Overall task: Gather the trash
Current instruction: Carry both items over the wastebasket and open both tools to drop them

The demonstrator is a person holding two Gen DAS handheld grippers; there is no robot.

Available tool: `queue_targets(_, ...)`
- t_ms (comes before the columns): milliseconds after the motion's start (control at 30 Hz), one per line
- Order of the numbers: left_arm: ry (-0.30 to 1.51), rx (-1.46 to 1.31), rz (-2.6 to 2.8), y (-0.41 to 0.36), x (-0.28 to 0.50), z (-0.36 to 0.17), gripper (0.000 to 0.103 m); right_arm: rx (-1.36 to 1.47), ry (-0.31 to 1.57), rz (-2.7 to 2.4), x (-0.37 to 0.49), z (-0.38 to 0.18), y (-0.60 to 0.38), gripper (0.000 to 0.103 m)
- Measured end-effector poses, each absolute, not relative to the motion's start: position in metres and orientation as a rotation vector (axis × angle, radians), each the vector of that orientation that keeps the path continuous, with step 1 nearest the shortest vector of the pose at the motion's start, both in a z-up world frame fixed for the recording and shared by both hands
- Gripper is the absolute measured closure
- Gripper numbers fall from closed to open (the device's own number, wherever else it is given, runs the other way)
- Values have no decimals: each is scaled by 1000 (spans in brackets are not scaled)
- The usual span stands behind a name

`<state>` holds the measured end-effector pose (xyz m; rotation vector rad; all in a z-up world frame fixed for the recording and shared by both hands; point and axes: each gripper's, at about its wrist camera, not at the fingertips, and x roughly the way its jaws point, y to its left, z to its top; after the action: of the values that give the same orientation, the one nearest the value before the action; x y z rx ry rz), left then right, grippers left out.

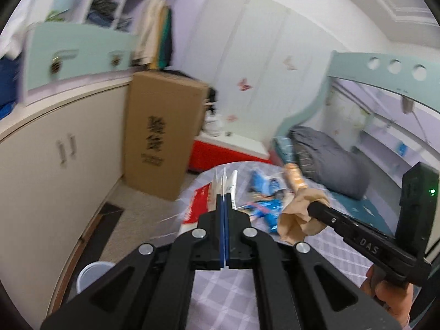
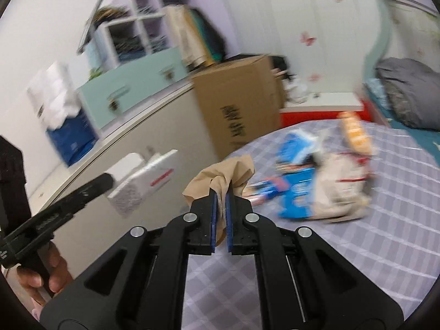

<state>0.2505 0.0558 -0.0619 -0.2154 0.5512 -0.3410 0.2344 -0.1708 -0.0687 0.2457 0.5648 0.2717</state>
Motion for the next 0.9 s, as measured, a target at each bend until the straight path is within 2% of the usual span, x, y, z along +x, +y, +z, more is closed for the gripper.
queue_targets(500, 737, -261, -38, 212, 270, -153, 103, 69, 762, 528, 280, -154, 42, 97)
queue_targets(700, 826, -275, 19, 236, 296, -196, 103, 30, 821, 512, 298, -191, 73, 97)
queue_targets(900, 866, -267, 46, 239, 315, -215, 100, 25, 860, 481, 312, -216, 76, 97)
